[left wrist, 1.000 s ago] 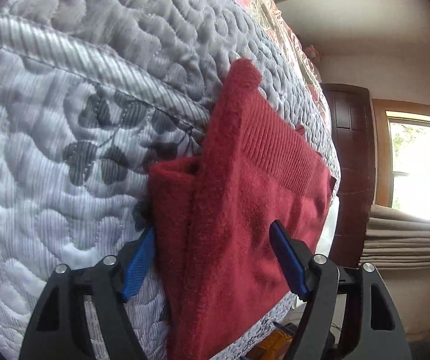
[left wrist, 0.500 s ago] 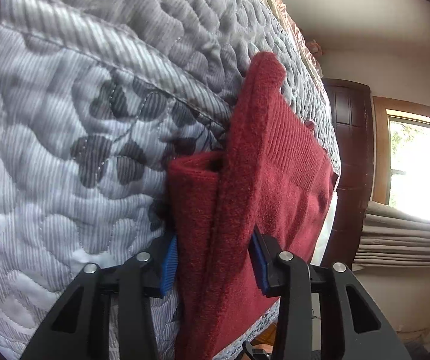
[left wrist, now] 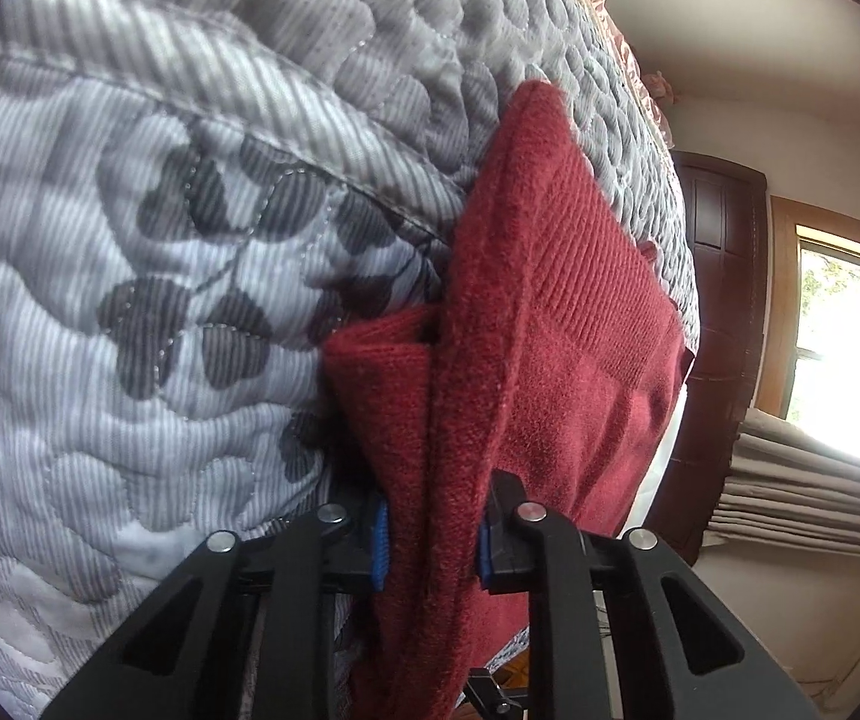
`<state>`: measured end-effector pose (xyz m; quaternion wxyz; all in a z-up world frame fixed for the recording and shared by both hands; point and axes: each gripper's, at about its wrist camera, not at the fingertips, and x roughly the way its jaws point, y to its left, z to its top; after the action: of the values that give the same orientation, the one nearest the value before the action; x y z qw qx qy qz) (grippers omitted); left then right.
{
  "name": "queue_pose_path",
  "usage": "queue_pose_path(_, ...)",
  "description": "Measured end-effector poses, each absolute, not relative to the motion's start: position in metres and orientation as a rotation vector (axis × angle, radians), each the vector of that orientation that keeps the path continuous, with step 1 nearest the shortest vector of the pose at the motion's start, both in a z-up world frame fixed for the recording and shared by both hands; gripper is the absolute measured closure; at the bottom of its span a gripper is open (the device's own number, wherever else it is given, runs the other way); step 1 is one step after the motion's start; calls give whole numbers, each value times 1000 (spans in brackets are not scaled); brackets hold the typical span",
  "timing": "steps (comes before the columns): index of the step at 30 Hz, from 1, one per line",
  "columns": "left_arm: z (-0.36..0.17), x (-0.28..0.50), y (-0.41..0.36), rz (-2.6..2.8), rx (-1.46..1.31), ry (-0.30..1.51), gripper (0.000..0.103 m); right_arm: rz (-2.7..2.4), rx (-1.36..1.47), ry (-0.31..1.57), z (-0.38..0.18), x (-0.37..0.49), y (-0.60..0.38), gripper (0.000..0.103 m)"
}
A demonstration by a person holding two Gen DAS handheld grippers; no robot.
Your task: Fold small clothes
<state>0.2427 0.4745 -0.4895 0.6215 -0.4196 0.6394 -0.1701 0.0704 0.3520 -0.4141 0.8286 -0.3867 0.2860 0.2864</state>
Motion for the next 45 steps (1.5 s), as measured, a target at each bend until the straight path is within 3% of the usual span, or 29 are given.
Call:
queue_pose_path(6,-478,245,473,-367,-962,1484,86,610,-715,674,-393,85,348,73)
queue_pose_path(20,-410,260,441,-346,-870,1482,88,573,-567,699,-344,92,329,74)
queue_pose_path(45,-293,286,316,-352,-678,1466,88,438,-315,705,-264,110,213,74)
